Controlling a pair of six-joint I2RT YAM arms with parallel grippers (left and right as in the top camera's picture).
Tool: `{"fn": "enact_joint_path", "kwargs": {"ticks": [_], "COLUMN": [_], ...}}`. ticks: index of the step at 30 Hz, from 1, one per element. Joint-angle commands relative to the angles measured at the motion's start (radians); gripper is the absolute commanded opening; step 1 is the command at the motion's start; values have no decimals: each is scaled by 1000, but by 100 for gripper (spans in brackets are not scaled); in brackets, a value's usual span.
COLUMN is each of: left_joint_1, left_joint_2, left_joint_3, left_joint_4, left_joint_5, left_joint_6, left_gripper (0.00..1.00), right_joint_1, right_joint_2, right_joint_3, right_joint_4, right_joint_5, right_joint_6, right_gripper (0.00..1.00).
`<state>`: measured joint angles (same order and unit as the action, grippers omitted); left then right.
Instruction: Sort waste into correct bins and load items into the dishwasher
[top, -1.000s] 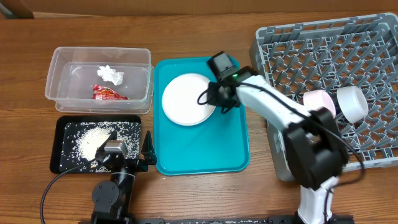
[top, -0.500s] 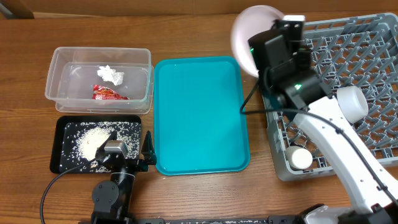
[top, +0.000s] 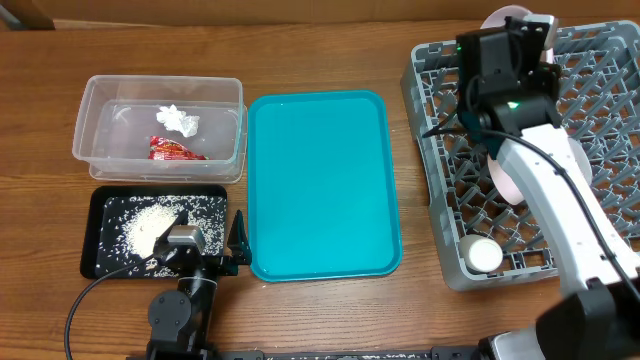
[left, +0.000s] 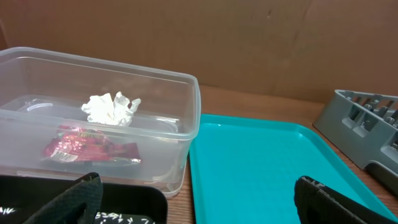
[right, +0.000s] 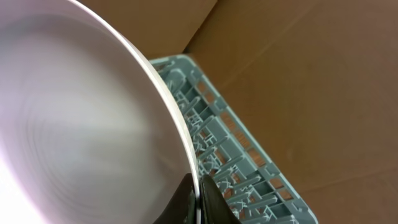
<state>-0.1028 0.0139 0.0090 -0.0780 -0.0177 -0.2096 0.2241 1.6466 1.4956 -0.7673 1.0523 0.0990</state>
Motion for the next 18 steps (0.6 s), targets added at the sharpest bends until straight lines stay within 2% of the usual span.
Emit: {"fn": "enact_joint_path", "kwargs": {"ticks": [1,4,11,12,13,14,15,18], "left_joint_1": [5,5,5,5,5,5,5,5], "left_joint_2": [-8,-8,-8,-8,-8,-8,-8,-8], "left_joint_3": [-4,-4,-4,-4,-4,-4,-4,-4], "left_joint_4": [1,1,1,1,1,1,1,1], "left_joint_5": [11,11,11,11,11,11,11,11], "left_joint_6": [-7,-7,-7,-7,-7,-7,-7,-7], "left_gripper": [100,100,100,100,100,100,100,100], "right_joint_1": [5,5,42,54,64,77,103,146], "right_joint_2": [77,124,147,147,147,144,125,62], "right_joint_3": [-3,-3,-3,-2,-2,-2,-2,-2], "right_joint_4": [3,26,-17,-26,-37,-55,-90,-145], "right_joint_5": [26,94,24,23,24,30,38,23], "right_joint_6": [-2,-3,2,2,3,10,64,141], "right_gripper": [4,4,6,14,29,37,50,60]}}
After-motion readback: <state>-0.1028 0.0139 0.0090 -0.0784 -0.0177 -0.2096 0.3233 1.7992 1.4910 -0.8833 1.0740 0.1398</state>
